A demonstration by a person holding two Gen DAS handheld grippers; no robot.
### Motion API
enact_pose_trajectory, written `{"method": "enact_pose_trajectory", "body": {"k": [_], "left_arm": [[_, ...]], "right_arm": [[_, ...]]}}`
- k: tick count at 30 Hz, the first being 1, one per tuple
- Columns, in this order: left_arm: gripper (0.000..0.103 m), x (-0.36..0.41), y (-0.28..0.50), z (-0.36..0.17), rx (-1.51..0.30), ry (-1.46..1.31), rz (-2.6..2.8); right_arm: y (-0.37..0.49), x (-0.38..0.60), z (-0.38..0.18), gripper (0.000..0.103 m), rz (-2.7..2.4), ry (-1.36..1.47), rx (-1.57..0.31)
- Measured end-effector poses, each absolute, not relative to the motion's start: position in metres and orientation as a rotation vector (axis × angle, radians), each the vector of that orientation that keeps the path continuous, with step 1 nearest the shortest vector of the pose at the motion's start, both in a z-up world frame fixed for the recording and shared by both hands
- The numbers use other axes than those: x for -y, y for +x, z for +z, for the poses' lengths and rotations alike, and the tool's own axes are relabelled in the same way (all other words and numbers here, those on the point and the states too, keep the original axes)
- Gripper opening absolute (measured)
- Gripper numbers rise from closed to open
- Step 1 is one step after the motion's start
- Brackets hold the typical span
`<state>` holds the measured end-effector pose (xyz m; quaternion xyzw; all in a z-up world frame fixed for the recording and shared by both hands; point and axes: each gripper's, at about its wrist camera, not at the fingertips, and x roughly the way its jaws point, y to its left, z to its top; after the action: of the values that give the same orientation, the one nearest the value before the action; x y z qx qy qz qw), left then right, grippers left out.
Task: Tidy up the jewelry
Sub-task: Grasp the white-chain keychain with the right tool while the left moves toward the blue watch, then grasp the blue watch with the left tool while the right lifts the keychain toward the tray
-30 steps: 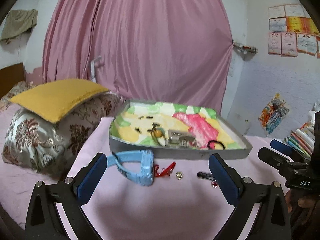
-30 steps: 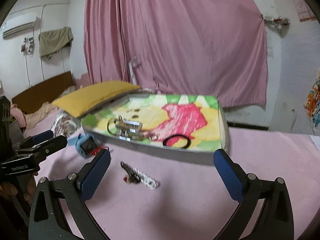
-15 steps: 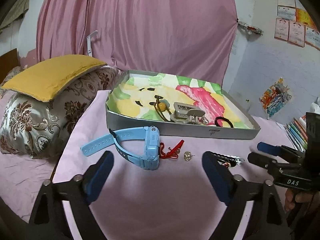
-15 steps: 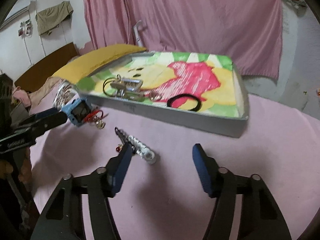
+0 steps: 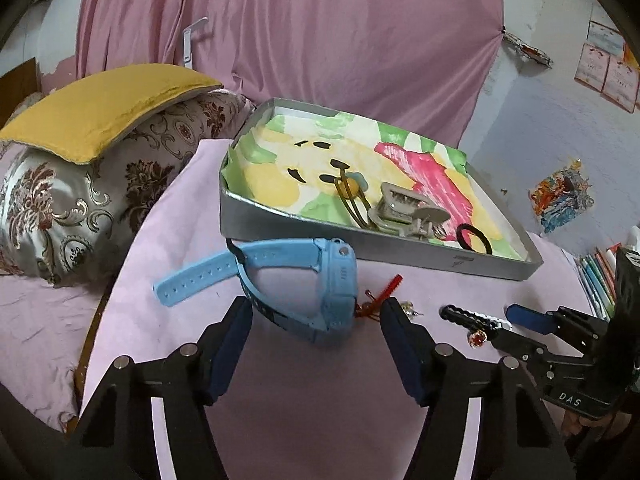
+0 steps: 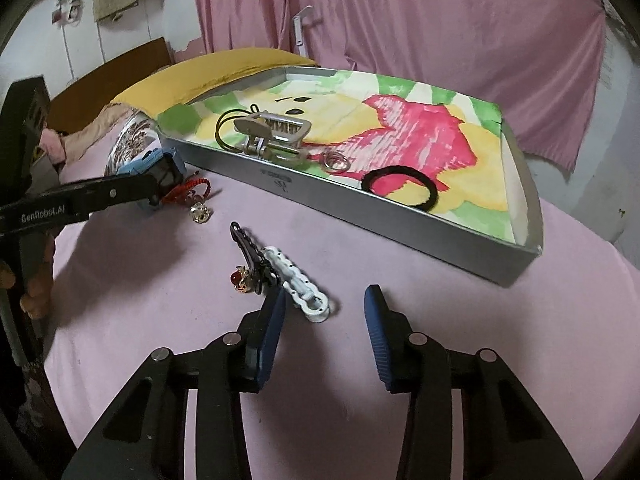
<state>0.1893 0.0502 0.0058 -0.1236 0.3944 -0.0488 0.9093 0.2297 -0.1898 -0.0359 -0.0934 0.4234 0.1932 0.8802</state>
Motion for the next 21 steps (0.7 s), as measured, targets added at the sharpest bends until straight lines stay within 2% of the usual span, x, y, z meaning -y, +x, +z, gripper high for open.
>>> {"method": "enact_pose_trajectory", "body": {"k": [4, 7, 10, 12, 21], "left_arm": [[0.064, -0.049, 0.198, 0.006, -0.824, -0.242, -0.102], [0.058, -0.048, 0.204, 0.005, -0.834, -0.217, -0.100], [0.047, -0.047, 0.207, 0.005, -0.843, -0.203, -0.091], [0.045, -0.049, 0.208, 0.005, -0.845, -0.204, -0.094], [0.028, -0.042, 0.203, 0.007, -0.852, -0.180, -0.125]], "right_arm": [[0.234, 0.188, -0.035, 0.033, 0.422, -0.199, -0.880], [0.236, 0.185, -0.035, 0.028, 0.445, -0.204, -0.878], [0.237, 0.182, -0.035, 0.021, 0.469, -0.215, -0.875], [0.235, 0.179, -0.035, 0.015, 0.485, -0.229, -0.872], [0.230, 0.182, -0.035, 0.014, 0.476, -0.214, -0.875]]}}
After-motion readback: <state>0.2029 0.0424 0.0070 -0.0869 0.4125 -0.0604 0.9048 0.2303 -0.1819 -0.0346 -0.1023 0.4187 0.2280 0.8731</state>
